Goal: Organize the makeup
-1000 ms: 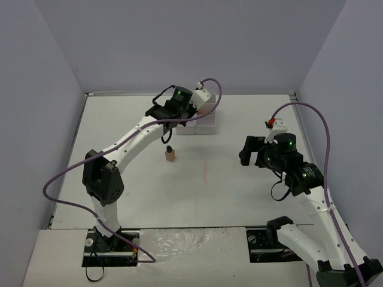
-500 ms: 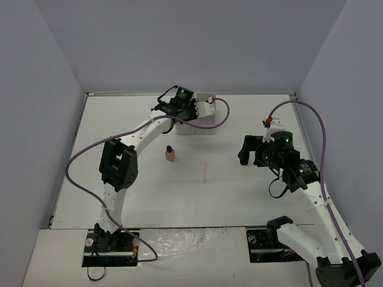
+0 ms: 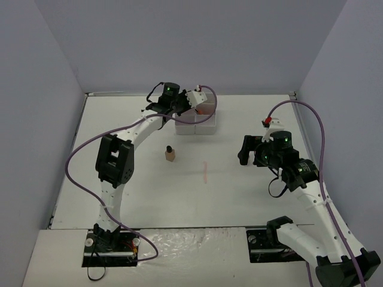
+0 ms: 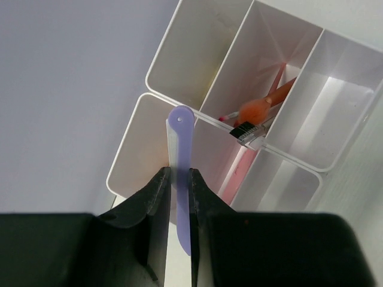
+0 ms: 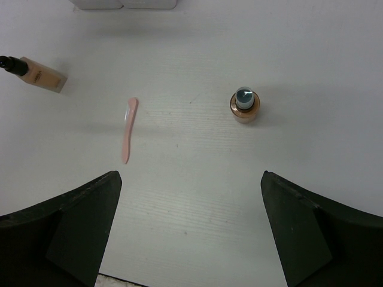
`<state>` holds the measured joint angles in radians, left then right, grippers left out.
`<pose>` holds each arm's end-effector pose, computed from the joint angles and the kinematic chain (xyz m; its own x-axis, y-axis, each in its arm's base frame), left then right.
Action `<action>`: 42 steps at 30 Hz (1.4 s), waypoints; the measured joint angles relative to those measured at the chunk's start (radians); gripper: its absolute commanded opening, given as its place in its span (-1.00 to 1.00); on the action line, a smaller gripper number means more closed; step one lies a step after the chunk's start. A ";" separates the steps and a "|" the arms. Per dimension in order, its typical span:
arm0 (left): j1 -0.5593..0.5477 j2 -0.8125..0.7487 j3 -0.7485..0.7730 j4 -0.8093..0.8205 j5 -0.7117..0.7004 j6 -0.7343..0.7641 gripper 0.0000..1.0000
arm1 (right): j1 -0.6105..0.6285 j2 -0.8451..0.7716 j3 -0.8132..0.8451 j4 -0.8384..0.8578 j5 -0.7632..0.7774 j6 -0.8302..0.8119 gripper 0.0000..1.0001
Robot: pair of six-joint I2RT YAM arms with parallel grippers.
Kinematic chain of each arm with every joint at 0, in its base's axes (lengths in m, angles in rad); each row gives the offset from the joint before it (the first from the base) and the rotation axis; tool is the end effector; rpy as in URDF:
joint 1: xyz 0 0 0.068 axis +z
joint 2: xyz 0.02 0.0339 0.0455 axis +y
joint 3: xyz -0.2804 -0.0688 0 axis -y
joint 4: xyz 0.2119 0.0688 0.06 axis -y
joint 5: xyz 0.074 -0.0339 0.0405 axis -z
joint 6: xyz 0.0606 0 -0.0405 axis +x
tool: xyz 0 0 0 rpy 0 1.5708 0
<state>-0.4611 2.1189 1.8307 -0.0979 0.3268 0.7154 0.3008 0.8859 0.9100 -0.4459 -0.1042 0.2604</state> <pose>0.4463 -0.2435 0.3006 0.1965 0.5960 -0.7786 0.7403 0.4304 0.5164 0.1658 0.0580 0.3408 -0.4770 0.1201 -0.8706 -0.2716 0.9220 0.2760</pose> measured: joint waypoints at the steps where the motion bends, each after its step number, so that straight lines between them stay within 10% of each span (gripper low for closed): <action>1: 0.008 0.000 -0.012 0.025 0.017 -0.015 -1.00 | 0.000 0.002 0.000 0.000 0.000 0.000 1.00; 20: 0.077 0.025 -0.094 0.243 0.215 -0.173 -0.88 | 0.000 0.008 0.000 0.000 0.004 0.000 1.00; 34: 0.091 0.073 -0.094 0.253 0.227 -0.208 0.02 | 0.000 0.010 0.000 0.000 0.004 0.000 1.00; 42: 0.084 0.033 -0.150 0.269 0.164 -0.275 0.05 | 0.000 0.010 0.000 0.000 0.010 0.000 1.00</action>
<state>-0.3771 2.1517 1.6806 0.1711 0.4908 0.4400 0.3008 0.8955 0.9096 -0.4461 -0.0940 0.2607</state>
